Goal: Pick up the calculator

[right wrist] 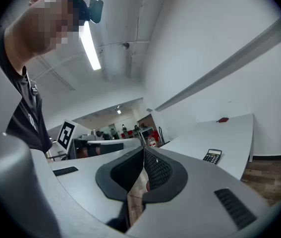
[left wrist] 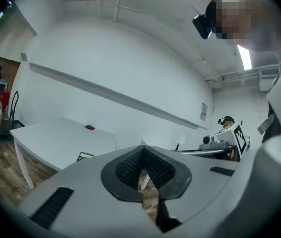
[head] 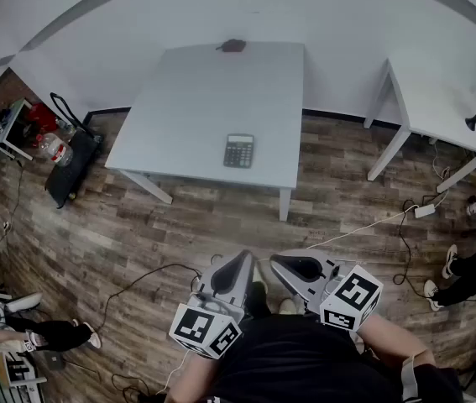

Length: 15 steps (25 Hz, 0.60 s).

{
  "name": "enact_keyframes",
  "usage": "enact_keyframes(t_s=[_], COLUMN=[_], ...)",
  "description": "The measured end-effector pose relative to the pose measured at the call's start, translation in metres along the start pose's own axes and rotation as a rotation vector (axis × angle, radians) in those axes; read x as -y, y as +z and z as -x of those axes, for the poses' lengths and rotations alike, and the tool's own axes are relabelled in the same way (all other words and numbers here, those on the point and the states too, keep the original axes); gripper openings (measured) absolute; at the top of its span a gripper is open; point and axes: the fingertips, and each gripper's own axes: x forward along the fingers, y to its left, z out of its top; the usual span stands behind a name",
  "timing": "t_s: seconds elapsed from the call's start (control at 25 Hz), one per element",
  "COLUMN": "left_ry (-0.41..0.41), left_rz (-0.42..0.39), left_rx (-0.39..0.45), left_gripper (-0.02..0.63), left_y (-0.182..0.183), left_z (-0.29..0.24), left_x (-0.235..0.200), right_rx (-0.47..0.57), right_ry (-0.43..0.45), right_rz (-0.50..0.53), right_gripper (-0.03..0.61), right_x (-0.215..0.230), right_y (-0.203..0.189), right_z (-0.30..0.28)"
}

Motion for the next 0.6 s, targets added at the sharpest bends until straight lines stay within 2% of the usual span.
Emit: enact_keyframes(t_s=[0.4, 0.6], left_ry=[-0.024, -0.059], left_rz=[-0.069, -0.070], left_rx=[-0.016, -0.020], left_gripper=[0.006, 0.005], left_y=[0.036, 0.053], left_z=[-0.058, -0.075], left_x=[-0.101, -0.154], right_rx=[-0.012, -0.047], right_ry=[-0.047, -0.082], right_rz=[-0.021, -0.029], right_gripper=[0.014, 0.014], right_x=[0.066, 0.095], right_y=[0.027, 0.028], right_z=[-0.097, -0.155])
